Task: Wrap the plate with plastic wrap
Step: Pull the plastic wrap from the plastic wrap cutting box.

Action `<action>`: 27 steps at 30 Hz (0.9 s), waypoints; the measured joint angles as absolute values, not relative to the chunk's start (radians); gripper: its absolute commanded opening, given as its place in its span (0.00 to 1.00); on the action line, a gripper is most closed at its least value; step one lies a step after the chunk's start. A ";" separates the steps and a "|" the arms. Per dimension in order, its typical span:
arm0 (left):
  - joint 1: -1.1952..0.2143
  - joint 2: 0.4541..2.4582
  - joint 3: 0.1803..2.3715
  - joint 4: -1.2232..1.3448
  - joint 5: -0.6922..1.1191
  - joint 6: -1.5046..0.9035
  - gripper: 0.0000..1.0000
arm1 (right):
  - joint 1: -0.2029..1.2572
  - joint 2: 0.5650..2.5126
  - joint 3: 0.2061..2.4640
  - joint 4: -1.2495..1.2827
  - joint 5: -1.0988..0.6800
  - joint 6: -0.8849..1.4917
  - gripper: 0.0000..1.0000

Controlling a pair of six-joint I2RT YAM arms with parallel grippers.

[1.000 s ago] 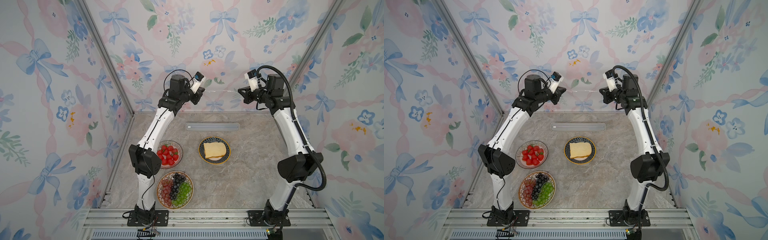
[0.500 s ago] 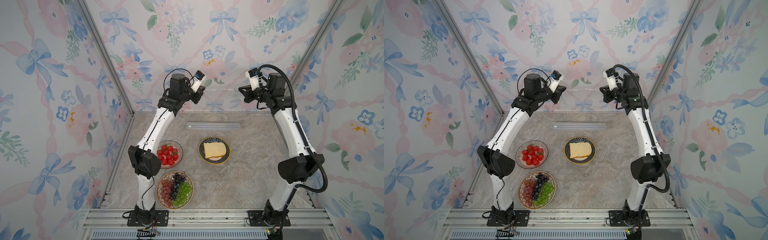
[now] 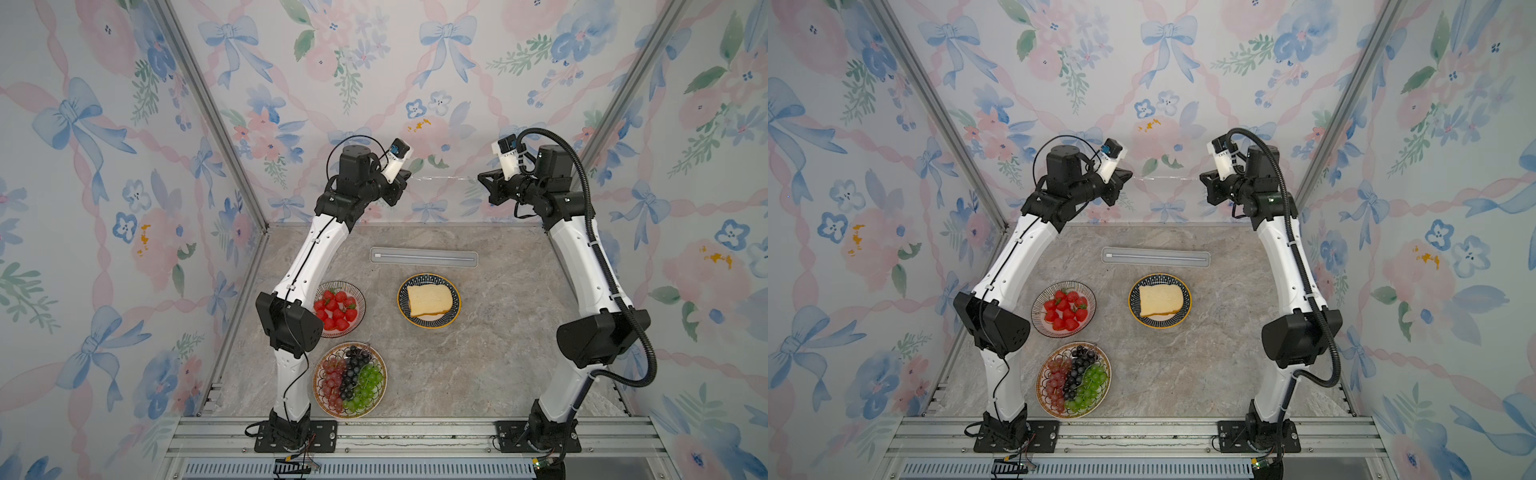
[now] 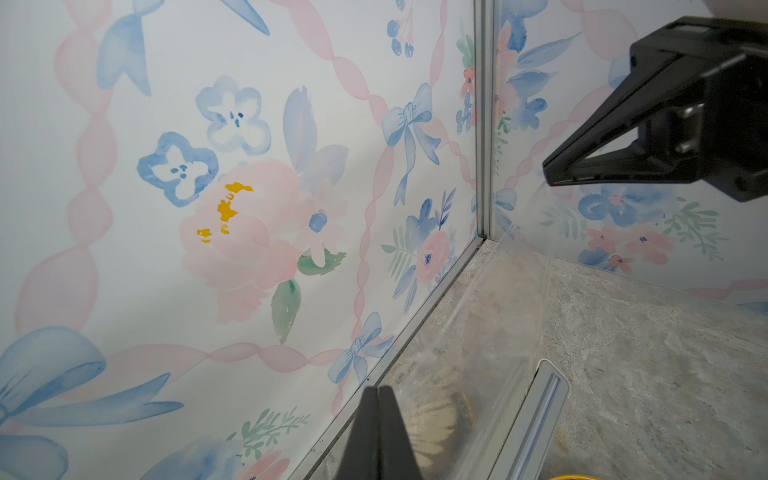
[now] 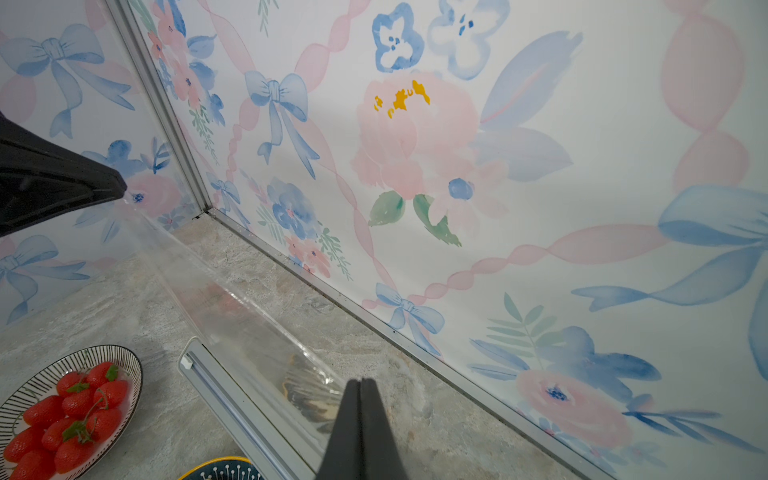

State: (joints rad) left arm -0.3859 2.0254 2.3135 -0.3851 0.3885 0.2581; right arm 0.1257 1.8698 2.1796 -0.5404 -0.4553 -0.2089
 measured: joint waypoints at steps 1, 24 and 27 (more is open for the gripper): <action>-0.387 2.025 2.313 -0.385 0.389 0.258 0.00 | 0.126 1.870 2.180 -0.540 -0.455 -0.209 0.00; -0.401 2.067 2.321 -0.390 0.388 0.257 0.00 | 0.125 1.869 2.122 -0.521 -0.433 -0.209 0.00; -0.401 2.093 2.327 -0.384 0.381 0.257 0.00 | 0.124 1.869 2.111 -0.517 -0.433 -0.208 0.00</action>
State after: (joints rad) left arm -0.4007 2.0926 2.3272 -0.3843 0.3813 0.2569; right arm 0.1242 1.8694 2.1105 -0.5175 -0.4328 -0.2081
